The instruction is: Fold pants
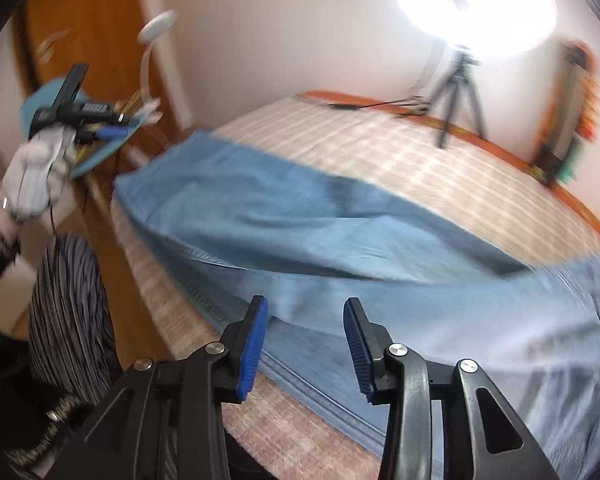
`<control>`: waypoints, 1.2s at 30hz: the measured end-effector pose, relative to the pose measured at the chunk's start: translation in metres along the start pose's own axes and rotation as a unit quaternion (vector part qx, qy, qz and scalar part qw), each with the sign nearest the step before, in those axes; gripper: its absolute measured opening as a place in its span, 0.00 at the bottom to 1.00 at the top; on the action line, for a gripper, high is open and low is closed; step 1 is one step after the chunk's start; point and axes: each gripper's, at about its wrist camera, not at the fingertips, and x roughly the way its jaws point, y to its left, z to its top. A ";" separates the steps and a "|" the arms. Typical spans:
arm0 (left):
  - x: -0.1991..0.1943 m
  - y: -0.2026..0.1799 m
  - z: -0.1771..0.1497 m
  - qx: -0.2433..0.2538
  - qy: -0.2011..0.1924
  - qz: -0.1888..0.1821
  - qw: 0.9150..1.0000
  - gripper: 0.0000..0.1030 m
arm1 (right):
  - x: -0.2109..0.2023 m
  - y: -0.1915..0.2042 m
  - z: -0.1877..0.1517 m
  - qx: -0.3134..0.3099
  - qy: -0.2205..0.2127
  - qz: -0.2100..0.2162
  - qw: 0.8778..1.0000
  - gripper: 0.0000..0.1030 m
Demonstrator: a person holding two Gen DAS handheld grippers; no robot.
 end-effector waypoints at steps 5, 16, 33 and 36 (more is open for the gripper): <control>0.030 -0.077 -0.009 0.053 0.047 -0.083 0.994 0.54 | -0.040 -0.035 -0.019 0.085 -0.022 -0.048 0.995 0.47; 0.087 -0.231 -0.032 0.117 0.149 -0.213 0.958 0.54 | -0.116 -0.099 -0.071 0.208 -0.059 -0.133 0.967 0.62; 0.212 -0.434 -0.085 0.200 0.273 -0.249 0.907 0.63 | -0.179 -0.166 -0.152 0.322 -0.089 -0.196 0.922 0.66; 0.236 -0.445 -0.095 0.201 0.290 -0.230 0.907 0.63 | -0.184 -0.175 -0.159 0.332 -0.091 -0.201 0.917 0.66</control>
